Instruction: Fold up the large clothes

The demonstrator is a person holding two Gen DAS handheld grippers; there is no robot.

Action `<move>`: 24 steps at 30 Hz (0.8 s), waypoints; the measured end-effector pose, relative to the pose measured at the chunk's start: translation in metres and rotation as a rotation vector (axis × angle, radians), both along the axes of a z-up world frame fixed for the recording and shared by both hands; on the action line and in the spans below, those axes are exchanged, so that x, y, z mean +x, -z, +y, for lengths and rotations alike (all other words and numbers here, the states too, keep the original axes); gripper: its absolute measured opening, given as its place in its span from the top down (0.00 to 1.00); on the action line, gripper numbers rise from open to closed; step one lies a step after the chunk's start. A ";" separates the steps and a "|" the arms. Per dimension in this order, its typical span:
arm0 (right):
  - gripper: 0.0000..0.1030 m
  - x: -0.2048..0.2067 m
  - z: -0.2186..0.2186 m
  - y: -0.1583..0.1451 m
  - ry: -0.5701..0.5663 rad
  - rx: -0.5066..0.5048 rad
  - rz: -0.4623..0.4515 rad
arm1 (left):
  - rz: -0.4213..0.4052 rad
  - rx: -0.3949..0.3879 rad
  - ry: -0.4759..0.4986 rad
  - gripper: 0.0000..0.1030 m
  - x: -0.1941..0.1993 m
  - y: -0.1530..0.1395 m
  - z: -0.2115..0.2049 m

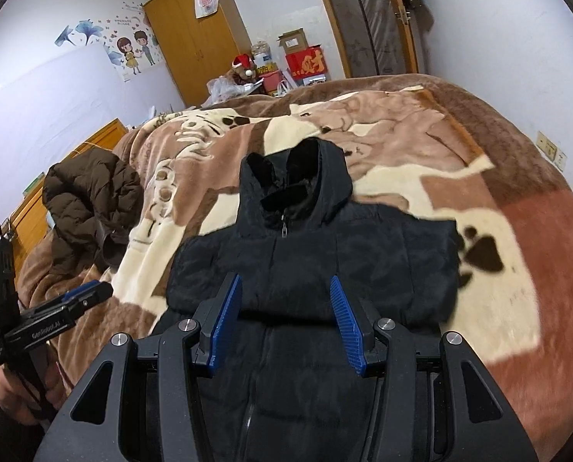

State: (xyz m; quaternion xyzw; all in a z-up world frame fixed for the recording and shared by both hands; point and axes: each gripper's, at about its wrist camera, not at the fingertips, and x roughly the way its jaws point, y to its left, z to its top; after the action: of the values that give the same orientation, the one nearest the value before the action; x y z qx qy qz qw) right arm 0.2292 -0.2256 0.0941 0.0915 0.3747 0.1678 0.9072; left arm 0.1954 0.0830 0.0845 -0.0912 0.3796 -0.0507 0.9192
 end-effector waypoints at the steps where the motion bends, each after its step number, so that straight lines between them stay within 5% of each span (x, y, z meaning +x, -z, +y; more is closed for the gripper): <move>1: 0.53 0.011 0.000 0.000 0.001 0.007 0.002 | -0.004 0.001 0.000 0.49 0.014 -0.001 0.001; 12: 0.53 0.162 0.001 0.027 0.023 0.028 0.053 | 0.017 -0.006 0.001 0.49 0.170 0.013 0.008; 24: 0.53 0.296 0.018 0.093 0.017 -0.004 0.149 | 0.128 0.009 -0.039 0.48 0.315 0.089 0.002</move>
State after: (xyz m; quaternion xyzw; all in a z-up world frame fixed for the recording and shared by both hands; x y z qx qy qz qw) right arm 0.5249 -0.2081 0.0012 0.1050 0.4408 0.1522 0.8783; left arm 0.5107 0.0848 -0.0044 -0.0978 0.4361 -0.0252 0.8942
